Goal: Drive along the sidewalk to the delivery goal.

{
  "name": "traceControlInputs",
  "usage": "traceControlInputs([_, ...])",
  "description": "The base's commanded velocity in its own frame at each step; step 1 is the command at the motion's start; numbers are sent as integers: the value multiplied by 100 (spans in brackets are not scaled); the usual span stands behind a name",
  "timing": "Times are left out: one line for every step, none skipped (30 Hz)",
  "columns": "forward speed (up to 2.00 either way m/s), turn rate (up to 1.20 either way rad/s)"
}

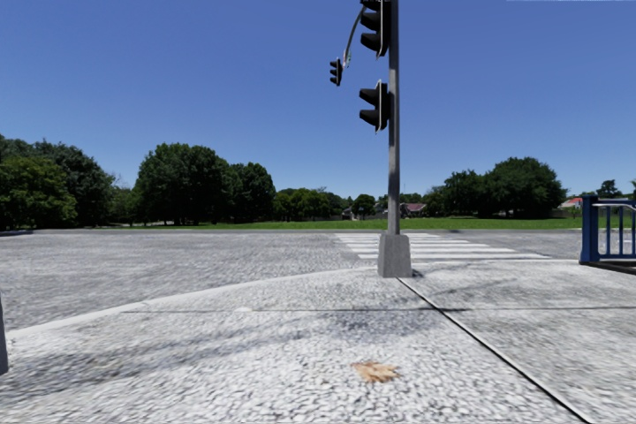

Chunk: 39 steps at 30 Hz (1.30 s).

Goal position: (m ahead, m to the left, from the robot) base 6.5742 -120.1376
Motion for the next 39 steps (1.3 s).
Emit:
traceControlInputs([191,-73])
traceControlInputs([191,-120])
traceControlInputs([191,-120])
traceControlInputs([191,-120])
traceControlInputs([191,-120])
traceControlInputs([191,-120])
traceControlInputs([191,-120])
traceControlInputs([191,-120])
traceControlInputs([191,-120])
traceControlInputs([191,-120])
traceControlInputs([191,-120])
traceControlInputs([191,-120])
traceControlInputs([191,-120])
traceControlInputs([191,-120])
traceControlInputs([191,-120])
traceControlInputs([191,-120])
traceControlInputs([191,-120])
traceControlInputs([191,-120])
traceControlInputs([191,-120])
traceControlInputs([191,-120])
traceControlInputs([191,-120])
traceControlInputs([191,-120])
traceControlInputs([191,-120])
traceControlInputs([191,-120])
traceControlInputs([191,-120])
traceControlInputs([191,-120])
traceControlInputs([191,-120])
traceControlInputs([191,-120])
traceControlInputs([191,-120])
traceControlInputs([191,-120])
traceControlInputs([191,-120])
traceControlInputs([191,-120])
traceControlInputs([191,-120])
traceControlInputs([191,-120])
traceControlInputs([191,-120])
traceControlInputs([191,-120])
traceControlInputs([191,-120])
traceControlInputs([191,-120])
traceControlInputs([191,-120])
